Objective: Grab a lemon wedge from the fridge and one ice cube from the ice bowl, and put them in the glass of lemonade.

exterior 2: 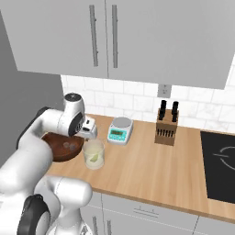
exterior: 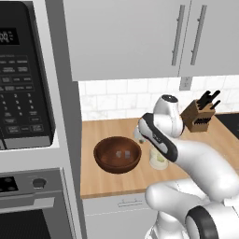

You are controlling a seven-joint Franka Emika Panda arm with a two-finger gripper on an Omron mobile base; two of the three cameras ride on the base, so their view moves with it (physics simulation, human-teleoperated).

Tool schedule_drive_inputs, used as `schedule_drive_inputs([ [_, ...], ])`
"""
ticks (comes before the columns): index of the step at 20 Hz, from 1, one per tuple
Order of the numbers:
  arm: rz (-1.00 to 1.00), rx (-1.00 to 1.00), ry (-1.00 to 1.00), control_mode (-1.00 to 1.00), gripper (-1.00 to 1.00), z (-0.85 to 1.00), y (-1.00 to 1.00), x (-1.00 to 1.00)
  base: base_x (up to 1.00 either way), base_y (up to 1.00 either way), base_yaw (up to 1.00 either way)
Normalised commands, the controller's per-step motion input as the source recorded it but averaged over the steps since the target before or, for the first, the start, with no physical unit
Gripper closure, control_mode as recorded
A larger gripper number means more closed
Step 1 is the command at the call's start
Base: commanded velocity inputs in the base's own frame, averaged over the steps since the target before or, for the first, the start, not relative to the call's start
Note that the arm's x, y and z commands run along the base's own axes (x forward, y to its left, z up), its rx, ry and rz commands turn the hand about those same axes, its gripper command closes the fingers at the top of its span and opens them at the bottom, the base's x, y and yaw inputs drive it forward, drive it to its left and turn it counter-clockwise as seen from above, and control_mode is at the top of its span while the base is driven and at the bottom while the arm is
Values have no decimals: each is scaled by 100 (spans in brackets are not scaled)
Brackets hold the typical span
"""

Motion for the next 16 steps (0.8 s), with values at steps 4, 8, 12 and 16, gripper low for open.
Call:
schedule_drive_inputs([
  [4,15,-18,33,-100,-100,0,74,35,0,0,0],
  [8,15,-13,22,-100,-100,0,58,26,0,0,0],
  [12,1,0,-11,-100,-100,-20,5,5,0,0,0],
  [16,0,4,-2,-100,-100,-72,0,0,0,0,0],
])
